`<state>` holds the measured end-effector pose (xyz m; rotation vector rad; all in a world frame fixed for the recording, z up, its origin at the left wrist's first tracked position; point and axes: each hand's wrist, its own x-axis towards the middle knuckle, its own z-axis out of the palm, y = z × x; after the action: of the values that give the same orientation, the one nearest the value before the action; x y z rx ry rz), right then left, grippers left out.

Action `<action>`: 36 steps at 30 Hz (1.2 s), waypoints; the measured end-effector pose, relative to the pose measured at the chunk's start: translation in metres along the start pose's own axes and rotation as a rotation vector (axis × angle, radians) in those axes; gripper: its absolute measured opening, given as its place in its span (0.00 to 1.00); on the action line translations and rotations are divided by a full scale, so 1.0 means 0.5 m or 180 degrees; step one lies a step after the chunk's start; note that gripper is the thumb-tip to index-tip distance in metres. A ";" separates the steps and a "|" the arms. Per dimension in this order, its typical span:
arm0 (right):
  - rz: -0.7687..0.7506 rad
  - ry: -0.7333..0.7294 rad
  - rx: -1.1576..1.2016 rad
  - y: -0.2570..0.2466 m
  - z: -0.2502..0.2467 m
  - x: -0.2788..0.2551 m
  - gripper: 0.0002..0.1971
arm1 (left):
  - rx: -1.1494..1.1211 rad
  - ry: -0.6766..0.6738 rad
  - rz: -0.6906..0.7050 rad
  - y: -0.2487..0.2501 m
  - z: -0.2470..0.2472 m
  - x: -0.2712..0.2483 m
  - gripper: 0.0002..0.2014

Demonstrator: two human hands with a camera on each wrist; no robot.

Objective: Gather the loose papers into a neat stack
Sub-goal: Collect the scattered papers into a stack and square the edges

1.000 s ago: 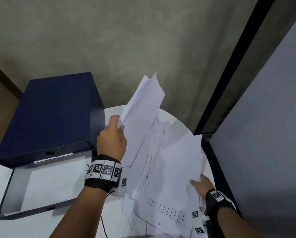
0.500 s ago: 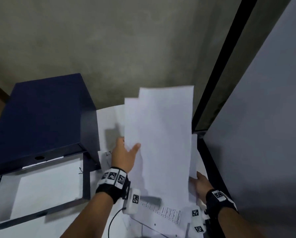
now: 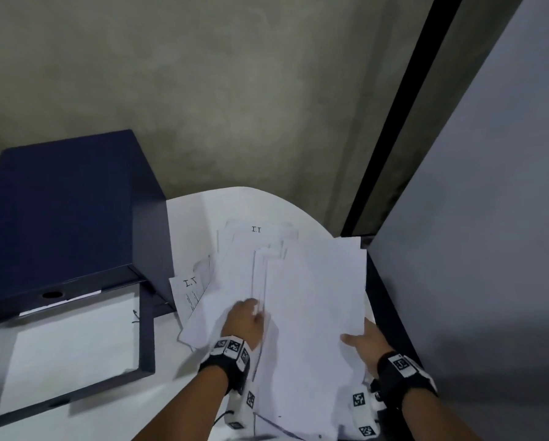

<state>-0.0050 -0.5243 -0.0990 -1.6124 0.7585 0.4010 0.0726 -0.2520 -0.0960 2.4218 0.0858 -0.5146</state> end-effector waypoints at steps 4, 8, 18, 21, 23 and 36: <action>-0.0139 0.0309 0.0147 -0.003 -0.086 0.003 0.23 | 0.0567 0.0628 -0.0636 -0.050 -0.067 0.046 0.31; -0.0151 0.0736 0.0032 0.001 -0.148 0.002 0.23 | 0.0843 -0.0010 -0.0870 -0.077 -0.072 0.056 0.49; 0.0079 0.0639 -0.0119 0.052 -0.098 0.019 0.26 | -0.0245 -0.0301 -0.1410 -0.076 -0.083 0.055 0.38; 0.0137 0.0480 -0.0205 0.055 -0.081 0.033 0.25 | -0.0253 -0.0230 -0.1366 -0.068 -0.091 0.053 0.25; 0.0121 0.0406 -0.0226 0.049 -0.068 0.038 0.24 | -0.0443 -0.0225 -0.1260 -0.057 -0.088 0.047 0.16; 0.0075 0.0220 -0.0374 0.017 0.005 0.050 0.19 | 0.0176 0.1350 0.0243 0.068 -0.222 -0.007 0.20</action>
<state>0.0075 -0.5282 -0.1218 -1.7360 0.8195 0.4152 0.1137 -0.2102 0.0045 2.5402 0.1602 0.0378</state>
